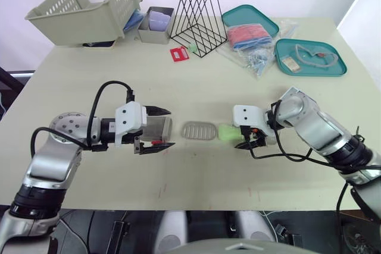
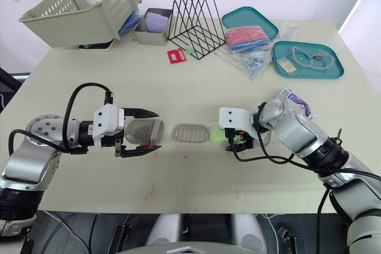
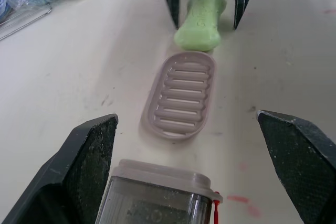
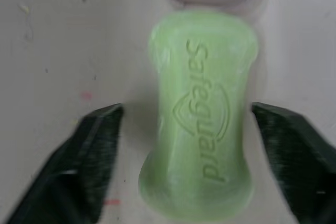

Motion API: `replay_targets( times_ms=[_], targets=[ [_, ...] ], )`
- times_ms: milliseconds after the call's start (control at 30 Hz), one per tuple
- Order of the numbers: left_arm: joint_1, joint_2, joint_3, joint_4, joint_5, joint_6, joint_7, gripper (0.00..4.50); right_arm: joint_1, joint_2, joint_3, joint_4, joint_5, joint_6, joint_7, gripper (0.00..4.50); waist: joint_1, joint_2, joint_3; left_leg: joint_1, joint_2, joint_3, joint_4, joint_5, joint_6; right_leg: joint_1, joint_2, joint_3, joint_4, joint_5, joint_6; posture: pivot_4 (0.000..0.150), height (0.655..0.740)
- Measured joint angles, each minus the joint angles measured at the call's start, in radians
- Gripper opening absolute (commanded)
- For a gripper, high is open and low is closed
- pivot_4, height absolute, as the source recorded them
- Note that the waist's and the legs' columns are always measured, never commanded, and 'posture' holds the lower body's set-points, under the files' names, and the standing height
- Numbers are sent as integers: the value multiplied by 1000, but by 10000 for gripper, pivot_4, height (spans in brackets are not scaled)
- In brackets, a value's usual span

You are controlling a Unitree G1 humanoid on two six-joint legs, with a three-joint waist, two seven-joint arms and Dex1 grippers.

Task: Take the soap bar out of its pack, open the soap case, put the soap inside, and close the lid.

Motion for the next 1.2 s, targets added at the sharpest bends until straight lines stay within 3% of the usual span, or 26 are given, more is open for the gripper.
replay_targets(
  times_ms=[67, 367, 600, 867, 1167, 1200],
  targets=[
    [6, 0, 0, 0, 9, -12, 12, 45000, -15, 15, -1, -4, -1, 4, 4, 16413, -1, 0, 0, 0, 0, 0, 0, 0, 0, 0, 0, 0, 0, 0, 0, 1500, 7400],
    [21, 24, 31, 46, 17, -32, 13, 45000, -10, 71, -79, -40, 54, 26, -20, 16413, -5, 0, 0, 0, 0, 0, -1, 0, 0, -1, 0, 0, 1, 0, 0, 1500, 7400],
    [12, 87, 70, 170, 43, -95, 12, 45000, -70, 221, -123, -107, 135, 118, -76, 16413, -4, 0, 0, 0, 0, 0, -1, 0, 0, -1, 0, -1, 1, 0, 0, 1500, 7400],
    [40, 120, 119, 171, 51, -99, 14, 45000, -93, 303, 4, 53, 53, 90, -135, 16413, -4, 0, 0, 0, 0, 0, -1, 0, 0, -1, -1, -1, 1, 0, 0, 1500, 7400],
    [77, 120, 137, 143, 51, -96, 34, 45000, -126, 360, 15, 156, 8, 69, -135, 16413, -5, 0, 0, 0, 1, 0, -1, 0, 0, -2, 0, -2, 1, 0, 0, 1500, 7400],
    [77, 120, 137, 138, 51, -96, 35, 45000, -129, 365, 15, 156, 8, 69, -132, 21216, -5, 0, 0, 0, 1, 0, -2, 0, 0, -2, 0, -2, 1, 0, 0, 1500, 7400]
  ],
)
